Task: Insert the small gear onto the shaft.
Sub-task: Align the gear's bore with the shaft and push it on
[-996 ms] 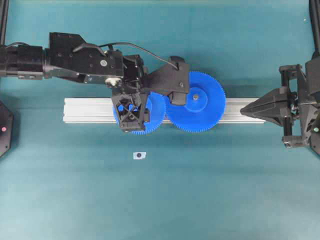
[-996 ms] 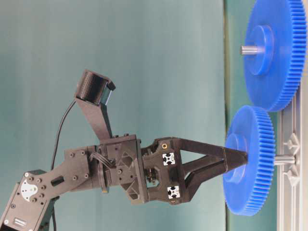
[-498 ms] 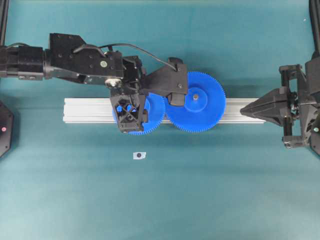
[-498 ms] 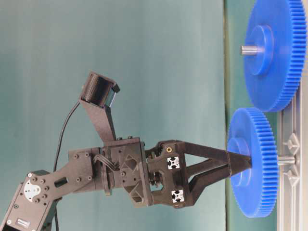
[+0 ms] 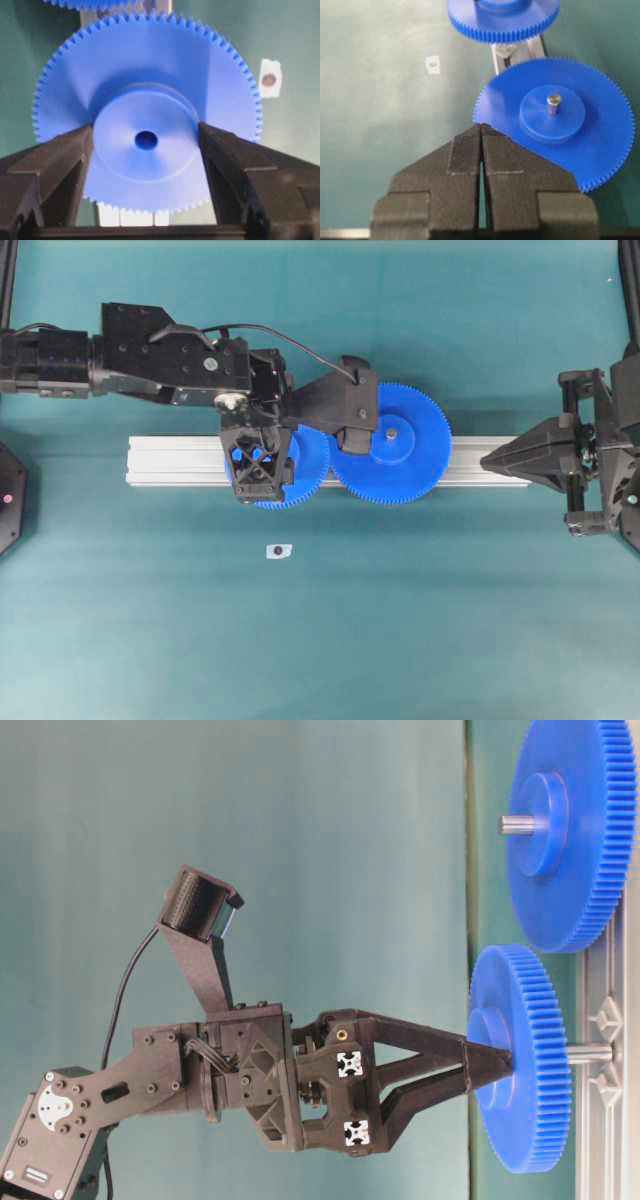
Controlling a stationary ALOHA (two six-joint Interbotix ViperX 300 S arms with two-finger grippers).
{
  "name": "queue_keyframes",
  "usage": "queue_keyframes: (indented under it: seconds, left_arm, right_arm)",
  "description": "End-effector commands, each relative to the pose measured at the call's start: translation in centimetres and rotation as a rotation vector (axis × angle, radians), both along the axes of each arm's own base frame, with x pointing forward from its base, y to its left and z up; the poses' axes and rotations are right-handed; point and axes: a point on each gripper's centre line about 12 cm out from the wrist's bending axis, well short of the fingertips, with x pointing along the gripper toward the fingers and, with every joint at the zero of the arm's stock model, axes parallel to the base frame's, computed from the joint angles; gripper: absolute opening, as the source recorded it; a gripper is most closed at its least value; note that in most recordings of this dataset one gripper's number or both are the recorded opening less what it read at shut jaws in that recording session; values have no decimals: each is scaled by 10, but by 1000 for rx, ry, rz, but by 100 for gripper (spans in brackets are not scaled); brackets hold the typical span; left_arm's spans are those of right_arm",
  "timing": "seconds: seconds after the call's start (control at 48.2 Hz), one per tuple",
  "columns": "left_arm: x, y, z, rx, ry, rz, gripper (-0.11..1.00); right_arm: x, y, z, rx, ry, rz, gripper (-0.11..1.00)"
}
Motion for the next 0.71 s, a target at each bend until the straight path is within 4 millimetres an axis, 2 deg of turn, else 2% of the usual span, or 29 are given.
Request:
queue_keyframes:
  seconds: [0.0, 0.394, 0.456, 0.519, 0.685]
  left_arm:
    - [2, 5, 18, 9, -38, 7, 70]
    - [3, 3, 16, 7, -33, 1, 71]
    - [3, 3, 16, 7, -32, 1, 75]
    - [3, 3, 16, 7, -33, 1, 78]
    - [6, 1, 23, 11, -51, -4, 77]
  right_arm:
    - [2, 0, 5, 12, -14, -7, 0]
    - [2, 0, 3, 12, -11, -7, 0]
    - [2, 0, 4, 14, -13, -8, 0]
    - [2, 0, 4, 14, -13, -8, 0]
    - [2, 0, 4, 14, -13, -8, 0]
